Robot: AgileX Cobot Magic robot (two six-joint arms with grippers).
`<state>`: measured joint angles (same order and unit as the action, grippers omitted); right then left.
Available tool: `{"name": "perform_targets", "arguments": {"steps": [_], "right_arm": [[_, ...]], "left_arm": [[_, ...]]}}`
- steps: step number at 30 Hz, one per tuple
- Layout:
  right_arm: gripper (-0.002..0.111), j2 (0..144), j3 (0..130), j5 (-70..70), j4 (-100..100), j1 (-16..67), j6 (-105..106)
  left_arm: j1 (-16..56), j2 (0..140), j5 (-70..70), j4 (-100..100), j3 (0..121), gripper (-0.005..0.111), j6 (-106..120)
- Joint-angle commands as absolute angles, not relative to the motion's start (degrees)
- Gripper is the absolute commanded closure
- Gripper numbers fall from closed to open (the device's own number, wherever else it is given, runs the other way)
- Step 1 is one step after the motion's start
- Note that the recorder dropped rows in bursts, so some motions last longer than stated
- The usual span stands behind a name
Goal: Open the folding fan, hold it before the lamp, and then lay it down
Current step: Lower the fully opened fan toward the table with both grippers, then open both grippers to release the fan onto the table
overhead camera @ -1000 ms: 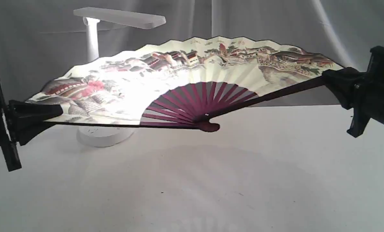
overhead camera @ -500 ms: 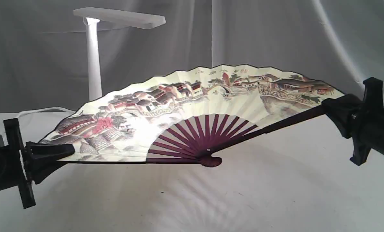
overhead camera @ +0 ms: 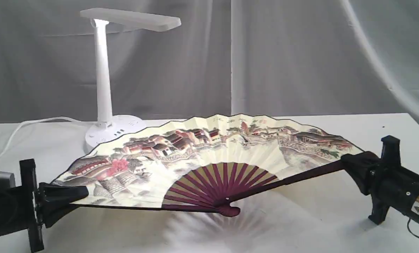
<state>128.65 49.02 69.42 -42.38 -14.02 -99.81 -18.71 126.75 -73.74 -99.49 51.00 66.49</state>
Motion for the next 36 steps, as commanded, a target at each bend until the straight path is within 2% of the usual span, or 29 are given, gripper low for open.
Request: {"name": "perform_targets", "arguments": {"steps": [1, 16, 18, 20, 26, 29, 36], "right_arm": [[0.108, 128.4, 49.1, 70.0, -34.4, -15.5, -98.8], [0.107, 128.4, 49.1, 68.2, -35.7, -15.5, -97.4], [0.102, 128.4, 49.1, 67.6, -36.2, -15.5, -97.4], [0.092, 128.4, 49.1, 67.8, -36.8, -15.5, -97.7], [0.062, 128.4, 49.1, 67.8, -37.3, -15.5, -97.9], [0.050, 128.4, 49.1, 67.8, -38.6, -15.5, -97.8], [0.037, 128.4, 49.1, 69.5, -41.2, -15.5, -95.1]], "left_arm": [[-20.1, 128.4, -70.0, -99.9, 50.7, 0.107, 69.4], [-20.1, 130.4, -70.0, -99.9, 50.7, 0.105, 69.4], [-20.1, 130.4, -70.0, -99.9, 50.7, 0.102, 69.4], [-20.1, 130.4, -70.0, -99.9, 50.7, 0.098, 69.4], [-20.1, 130.4, -70.0, -99.9, 51.0, 0.078, 69.4], [-20.1, 130.4, -70.0, -99.9, 51.0, 0.067, 69.9], [-20.1, 130.3, -70.0, -99.9, 51.0, 0.042, 73.9]]}}
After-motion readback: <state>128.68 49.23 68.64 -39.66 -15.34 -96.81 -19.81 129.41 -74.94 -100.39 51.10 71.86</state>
